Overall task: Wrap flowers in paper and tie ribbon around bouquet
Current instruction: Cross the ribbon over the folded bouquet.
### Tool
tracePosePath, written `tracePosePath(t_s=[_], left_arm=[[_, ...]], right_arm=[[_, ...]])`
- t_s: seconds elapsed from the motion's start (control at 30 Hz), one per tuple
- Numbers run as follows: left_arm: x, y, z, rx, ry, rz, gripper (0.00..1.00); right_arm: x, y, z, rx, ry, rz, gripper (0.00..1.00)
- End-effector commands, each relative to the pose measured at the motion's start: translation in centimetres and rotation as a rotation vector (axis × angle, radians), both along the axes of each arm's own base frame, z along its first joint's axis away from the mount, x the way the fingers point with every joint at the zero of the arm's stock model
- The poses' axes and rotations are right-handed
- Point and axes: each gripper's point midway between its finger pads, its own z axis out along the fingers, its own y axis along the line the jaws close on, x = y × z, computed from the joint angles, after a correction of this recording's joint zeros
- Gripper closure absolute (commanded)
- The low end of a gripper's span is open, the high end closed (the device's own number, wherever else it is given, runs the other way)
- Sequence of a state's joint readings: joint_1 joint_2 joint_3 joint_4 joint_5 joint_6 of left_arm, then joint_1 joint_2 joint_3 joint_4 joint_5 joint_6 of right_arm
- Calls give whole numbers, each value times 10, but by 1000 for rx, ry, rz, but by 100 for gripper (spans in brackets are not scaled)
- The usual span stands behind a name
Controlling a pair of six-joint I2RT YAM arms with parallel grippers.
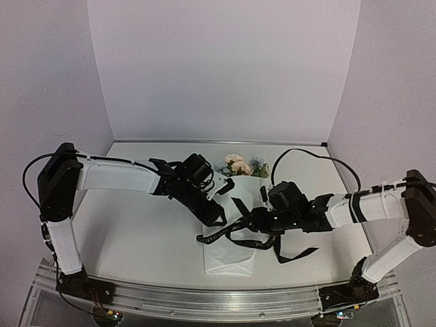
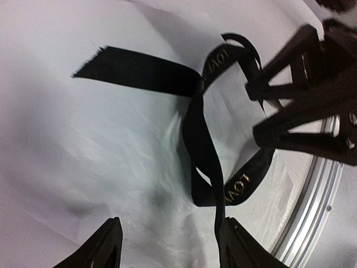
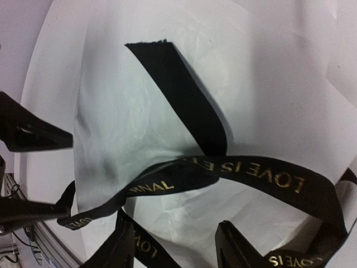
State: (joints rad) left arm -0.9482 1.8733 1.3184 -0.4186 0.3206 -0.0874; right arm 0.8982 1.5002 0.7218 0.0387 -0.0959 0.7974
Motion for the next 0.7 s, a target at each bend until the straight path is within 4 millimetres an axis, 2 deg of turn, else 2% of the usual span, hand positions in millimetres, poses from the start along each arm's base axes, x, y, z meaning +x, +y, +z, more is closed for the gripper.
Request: tracePosePath(t_s=[0.0, 0.13, 0.27, 0.4, 0.5, 0.67], left_arm=[[50, -14, 58, -64, -190, 226, 34], [68, -23, 54, 13, -225, 437, 31], [73, -29, 44, 61, -186, 617, 30], [75, -40, 31, 120, -197, 725, 26], [75, -49, 22, 149, -213, 773, 23], [80, -51, 7, 179, -229, 851, 21]], right_arm=[[-19, -33, 3, -103, 13, 14, 43], [-33, -75, 3, -241, 4, -4, 36], [-51, -120, 16, -402, 23, -26, 26], [-66, -158, 30, -560, 40, -14, 16], [-70, -175, 31, -604, 20, -20, 13], [-78, -185, 29, -595, 14, -18, 11]])
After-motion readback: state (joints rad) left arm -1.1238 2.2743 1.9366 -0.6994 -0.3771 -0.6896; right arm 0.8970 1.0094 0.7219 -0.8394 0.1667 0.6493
